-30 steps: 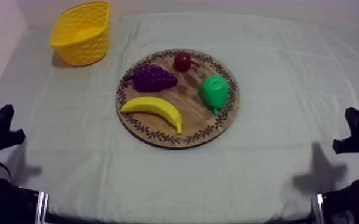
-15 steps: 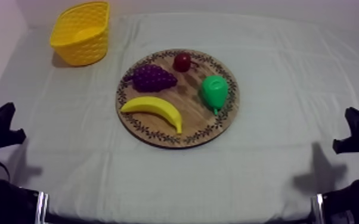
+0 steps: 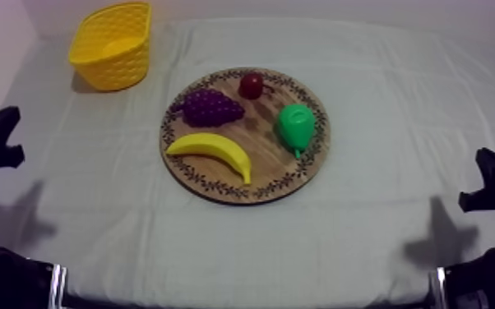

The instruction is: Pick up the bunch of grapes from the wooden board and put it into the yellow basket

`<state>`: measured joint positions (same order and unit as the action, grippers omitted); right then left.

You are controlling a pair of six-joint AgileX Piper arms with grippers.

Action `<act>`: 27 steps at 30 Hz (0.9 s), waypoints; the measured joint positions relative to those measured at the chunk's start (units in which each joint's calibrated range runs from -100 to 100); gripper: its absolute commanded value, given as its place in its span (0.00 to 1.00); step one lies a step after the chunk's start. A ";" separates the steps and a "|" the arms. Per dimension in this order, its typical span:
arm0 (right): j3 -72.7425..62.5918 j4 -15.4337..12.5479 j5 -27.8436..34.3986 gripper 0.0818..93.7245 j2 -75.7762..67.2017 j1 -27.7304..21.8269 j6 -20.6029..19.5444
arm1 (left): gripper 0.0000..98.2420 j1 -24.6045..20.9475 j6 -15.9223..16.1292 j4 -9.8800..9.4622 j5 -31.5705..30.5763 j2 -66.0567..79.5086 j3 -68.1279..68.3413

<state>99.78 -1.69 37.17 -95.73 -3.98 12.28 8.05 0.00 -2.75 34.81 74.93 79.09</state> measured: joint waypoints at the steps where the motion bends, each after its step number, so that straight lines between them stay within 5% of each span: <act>1: 0.00 0.00 0.00 0.00 0.00 0.00 0.00 | 0.00 0.50 0.00 -0.16 0.30 -1.35 -1.94; 10: 0.00 0.00 0.00 0.00 0.00 0.00 0.00 | 0.00 4.29 0.53 -0.99 6.19 -15.75 -19.16; 27: 0.00 0.00 0.00 0.00 0.00 0.00 0.00 | 0.00 4.55 1.98 -0.89 9.49 -33.31 -39.85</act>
<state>99.78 -1.69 37.17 -95.73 -3.98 12.28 12.60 1.98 -3.64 44.30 41.62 39.24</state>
